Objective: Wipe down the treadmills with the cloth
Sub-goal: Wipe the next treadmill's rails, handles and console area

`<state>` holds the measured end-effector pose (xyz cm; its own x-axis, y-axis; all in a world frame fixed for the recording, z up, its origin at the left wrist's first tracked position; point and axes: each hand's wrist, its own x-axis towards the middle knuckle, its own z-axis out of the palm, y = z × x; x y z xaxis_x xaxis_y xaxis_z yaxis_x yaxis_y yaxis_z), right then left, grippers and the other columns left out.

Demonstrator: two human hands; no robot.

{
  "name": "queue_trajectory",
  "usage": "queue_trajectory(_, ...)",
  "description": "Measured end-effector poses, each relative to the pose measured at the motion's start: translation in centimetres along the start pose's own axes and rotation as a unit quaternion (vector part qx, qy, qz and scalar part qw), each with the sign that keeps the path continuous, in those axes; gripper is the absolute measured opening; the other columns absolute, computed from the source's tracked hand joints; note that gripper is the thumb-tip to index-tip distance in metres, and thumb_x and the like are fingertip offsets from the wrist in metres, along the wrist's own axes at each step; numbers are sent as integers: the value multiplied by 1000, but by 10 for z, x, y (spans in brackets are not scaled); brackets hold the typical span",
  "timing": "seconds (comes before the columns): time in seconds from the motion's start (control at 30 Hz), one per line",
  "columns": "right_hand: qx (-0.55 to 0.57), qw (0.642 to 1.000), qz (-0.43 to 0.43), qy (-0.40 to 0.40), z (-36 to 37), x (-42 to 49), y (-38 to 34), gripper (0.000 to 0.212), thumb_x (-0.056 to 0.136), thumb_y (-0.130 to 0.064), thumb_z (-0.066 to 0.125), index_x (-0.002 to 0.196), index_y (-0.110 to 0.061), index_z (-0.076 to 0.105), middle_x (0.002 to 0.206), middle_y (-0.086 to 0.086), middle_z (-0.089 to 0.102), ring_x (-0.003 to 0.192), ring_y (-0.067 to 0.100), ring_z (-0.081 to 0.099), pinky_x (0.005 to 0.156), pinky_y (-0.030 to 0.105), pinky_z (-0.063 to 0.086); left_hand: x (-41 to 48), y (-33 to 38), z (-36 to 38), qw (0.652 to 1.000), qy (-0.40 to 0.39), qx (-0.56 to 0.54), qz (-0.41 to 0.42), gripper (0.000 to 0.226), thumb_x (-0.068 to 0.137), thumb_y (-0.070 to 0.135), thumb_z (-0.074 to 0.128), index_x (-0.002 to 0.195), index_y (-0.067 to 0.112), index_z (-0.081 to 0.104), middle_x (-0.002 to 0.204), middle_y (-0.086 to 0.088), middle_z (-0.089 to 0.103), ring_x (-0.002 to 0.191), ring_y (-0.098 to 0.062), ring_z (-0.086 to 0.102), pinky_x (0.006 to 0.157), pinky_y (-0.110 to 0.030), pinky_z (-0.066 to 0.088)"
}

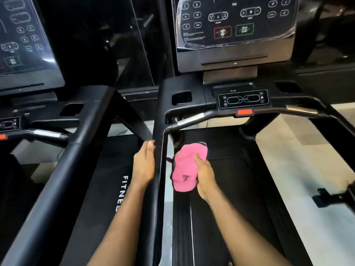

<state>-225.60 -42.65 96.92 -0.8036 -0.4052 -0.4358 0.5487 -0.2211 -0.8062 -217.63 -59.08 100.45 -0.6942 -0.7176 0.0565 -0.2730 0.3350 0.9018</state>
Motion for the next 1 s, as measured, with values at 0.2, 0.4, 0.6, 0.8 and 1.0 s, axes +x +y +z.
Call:
queue_trajectory(0.2,1,994,110,7,-26,104,33,22,104,-35,52,121,-24,59,125,-1,65,110,18,62,96,35,51,64,-63,42,943,-41,316,-96,61,104,52,35,157,21,30,160,-7,35,143,-31,34,115,-51,33)
queue_trajectory(0.4,41,954,286,-81,37,183,106,94,80,-83,56,151,-21,45,148,3,53,139,27,48,117,45,37,66,-71,57,935,7,335,-115,62,102,61,30,158,34,26,157,1,43,142,-22,42,113,-41,35)
queue_trajectory(0.6,84,962,227,-124,112,271,109,67,99,-68,38,138,-18,61,129,4,69,116,21,65,89,30,53,64,-47,72,884,-19,436,-166,61,101,61,14,159,43,9,159,0,39,126,-38,55,95,-48,46)
queue_trajectory(0.8,42,948,285,-133,90,239,132,92,71,-86,51,132,-17,65,112,3,75,102,17,72,78,27,55,70,-50,78,880,-8,439,-181,64,99,59,11,160,40,8,158,-3,42,123,-39,57,96,-47,46)
queue_trajectory(1.0,58,954,260,-137,79,209,142,87,82,-90,34,137,-28,60,128,-1,69,100,11,70,79,23,59,71,-45,78,883,-5,430,-189,63,100,58,13,160,38,11,157,-3,43,124,-39,56,98,-47,44)
